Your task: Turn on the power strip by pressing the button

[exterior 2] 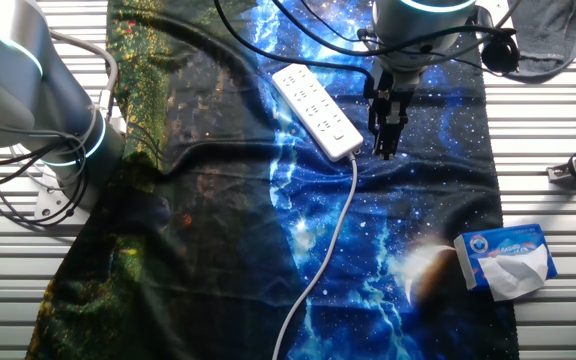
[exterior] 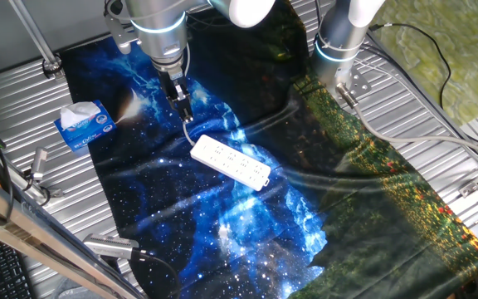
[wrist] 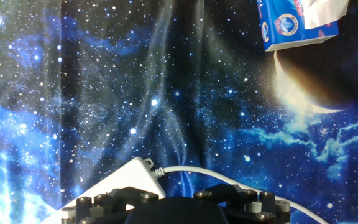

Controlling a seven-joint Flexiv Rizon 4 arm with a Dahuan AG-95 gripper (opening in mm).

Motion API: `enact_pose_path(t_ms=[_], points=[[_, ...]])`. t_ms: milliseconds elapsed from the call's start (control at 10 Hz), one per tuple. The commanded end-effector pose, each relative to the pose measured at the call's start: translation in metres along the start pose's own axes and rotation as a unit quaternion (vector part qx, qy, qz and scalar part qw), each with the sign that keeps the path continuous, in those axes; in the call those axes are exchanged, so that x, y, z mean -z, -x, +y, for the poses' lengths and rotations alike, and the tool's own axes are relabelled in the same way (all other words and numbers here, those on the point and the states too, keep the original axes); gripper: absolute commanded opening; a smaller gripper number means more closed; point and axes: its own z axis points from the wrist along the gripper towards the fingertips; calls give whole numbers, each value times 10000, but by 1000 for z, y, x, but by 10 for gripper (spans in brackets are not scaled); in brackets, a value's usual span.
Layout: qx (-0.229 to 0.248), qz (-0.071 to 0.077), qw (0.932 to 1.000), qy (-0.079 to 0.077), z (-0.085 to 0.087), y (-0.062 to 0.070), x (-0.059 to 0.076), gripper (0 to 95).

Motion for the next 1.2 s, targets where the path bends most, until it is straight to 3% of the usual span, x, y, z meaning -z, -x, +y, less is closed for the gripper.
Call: enact_pose_path(t_ms=[100,200,1200], points=[[0,0,10000,0,0,0,0,950],[1566,-179,9869,345,0,0,0,0],[1586,-169,9867,299,0,0,0,0]])
